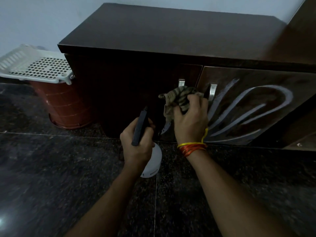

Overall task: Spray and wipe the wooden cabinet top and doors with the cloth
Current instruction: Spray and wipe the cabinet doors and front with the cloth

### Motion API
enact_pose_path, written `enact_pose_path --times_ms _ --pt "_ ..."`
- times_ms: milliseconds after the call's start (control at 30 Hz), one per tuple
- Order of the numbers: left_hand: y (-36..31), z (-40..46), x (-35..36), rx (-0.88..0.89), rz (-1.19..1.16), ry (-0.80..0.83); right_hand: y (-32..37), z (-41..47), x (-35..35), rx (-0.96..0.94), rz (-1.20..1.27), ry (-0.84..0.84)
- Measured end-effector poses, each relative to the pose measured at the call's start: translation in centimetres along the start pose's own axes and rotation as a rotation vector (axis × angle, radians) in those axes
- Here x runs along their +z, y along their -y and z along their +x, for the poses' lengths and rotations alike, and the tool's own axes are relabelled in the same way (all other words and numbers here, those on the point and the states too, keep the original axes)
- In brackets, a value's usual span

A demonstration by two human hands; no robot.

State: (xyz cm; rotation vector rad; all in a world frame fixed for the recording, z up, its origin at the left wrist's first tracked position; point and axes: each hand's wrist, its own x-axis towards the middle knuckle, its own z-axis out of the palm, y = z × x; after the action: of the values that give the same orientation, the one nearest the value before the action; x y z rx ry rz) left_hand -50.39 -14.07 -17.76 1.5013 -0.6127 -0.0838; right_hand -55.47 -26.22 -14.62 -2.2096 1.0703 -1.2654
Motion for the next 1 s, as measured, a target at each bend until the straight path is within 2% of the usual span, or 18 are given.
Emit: enact_pose_path --times_ms 100,233,300,467,600,700,800,933,1000 --pt "0.0 0.2 -0.3 0.003 -0.011 -0.004 -0.6 -0.7 -0.1 -0.051 -0.011 0.036" --pt "0.1 0.2 -0.5 0.016 0.034 -0.007 0.3 0.6 -0.1 0.002 0.003 -0.074" --pt "0.0 0.2 -0.5 0.009 0.036 -0.005 0.3 0.5 -0.1 -0.008 0.013 -0.075" --pt "-0.1 0.0 -0.7 0.001 -0.008 0.01 -2.2 -2.1 0.8 -0.008 -0.013 0.102" --pt "0.6 -0.5 -0.9 -0.031 -0.02 0.032 -3.8 -4.1 2.3 0.093 -0.013 0.252" --pt "0.8 -0.4 -1.1 -0.036 -0.011 0.019 -2.8 -3.5 2.6 0.174 0.149 0.122" --pt "1.0 0.0 -1.2 -0.035 -0.002 0.005 -1.5 -3.1 2.8 0.156 0.185 0.012" --pt "0.8 0.4 -1.4 -0.04 -0.006 0.001 -1.7 -4.2 2.7 0.146 0.16 0.109" --pt "0.7 0.6 -1.6 -0.041 -0.008 -0.012 -1.3 -3.9 2.8 0.175 0.16 0.101"
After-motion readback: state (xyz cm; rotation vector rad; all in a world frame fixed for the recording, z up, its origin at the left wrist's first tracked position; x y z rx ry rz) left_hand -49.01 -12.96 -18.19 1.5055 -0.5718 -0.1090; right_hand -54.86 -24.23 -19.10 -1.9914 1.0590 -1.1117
